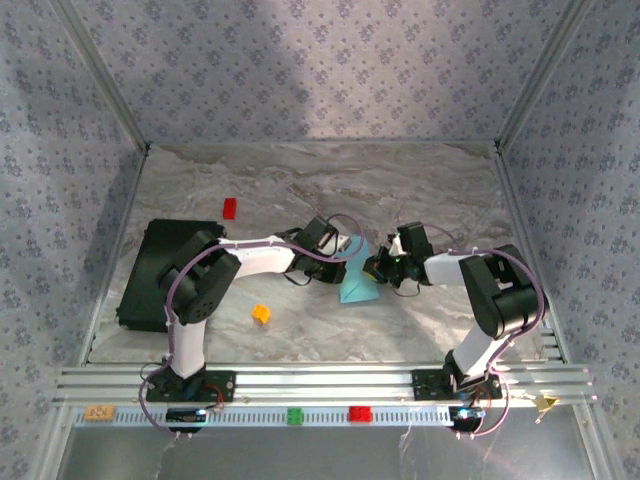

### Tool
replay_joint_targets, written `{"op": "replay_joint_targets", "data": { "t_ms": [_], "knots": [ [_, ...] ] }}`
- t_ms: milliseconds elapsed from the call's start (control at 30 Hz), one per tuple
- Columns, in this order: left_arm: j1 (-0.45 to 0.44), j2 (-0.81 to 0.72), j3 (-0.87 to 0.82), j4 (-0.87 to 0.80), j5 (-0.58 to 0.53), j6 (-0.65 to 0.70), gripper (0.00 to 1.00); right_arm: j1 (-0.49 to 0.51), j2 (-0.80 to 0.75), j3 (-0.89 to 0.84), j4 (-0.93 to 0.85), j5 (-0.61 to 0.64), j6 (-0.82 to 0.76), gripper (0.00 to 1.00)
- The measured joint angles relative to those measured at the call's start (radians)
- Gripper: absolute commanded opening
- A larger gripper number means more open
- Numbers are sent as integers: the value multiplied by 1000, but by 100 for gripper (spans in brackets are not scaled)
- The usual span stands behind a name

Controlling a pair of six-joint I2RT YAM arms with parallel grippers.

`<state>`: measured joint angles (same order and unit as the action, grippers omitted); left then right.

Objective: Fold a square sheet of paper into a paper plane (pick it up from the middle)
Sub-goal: Fold the triangle a second time at the center of the table.

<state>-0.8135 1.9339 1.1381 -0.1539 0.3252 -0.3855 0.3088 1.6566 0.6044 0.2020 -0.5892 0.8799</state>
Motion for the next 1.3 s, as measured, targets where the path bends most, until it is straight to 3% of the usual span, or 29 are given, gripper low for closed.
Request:
{"op": "replay_joint_targets", "data": {
  "t_ms": [567, 800, 1000, 1167, 1300],
  "knots": [
    [0, 0, 0, -1, 0, 0, 0, -41, 6, 30, -53, -1, -10, 3],
    [0, 0, 0, 0, 0, 0, 0, -66, 10, 2, 2, -23, -3, 3],
    [0, 0, 0, -1, 0, 0, 0, -87, -46, -6, -9, 13, 11, 4],
    [0, 0, 0, -1, 0, 0, 0, -59, -125, -5, -17, 21, 10, 5],
    [0, 0, 0, -1, 0, 0, 0, 3, -104, -5, -15, 6, 10, 5]
  ]
}}
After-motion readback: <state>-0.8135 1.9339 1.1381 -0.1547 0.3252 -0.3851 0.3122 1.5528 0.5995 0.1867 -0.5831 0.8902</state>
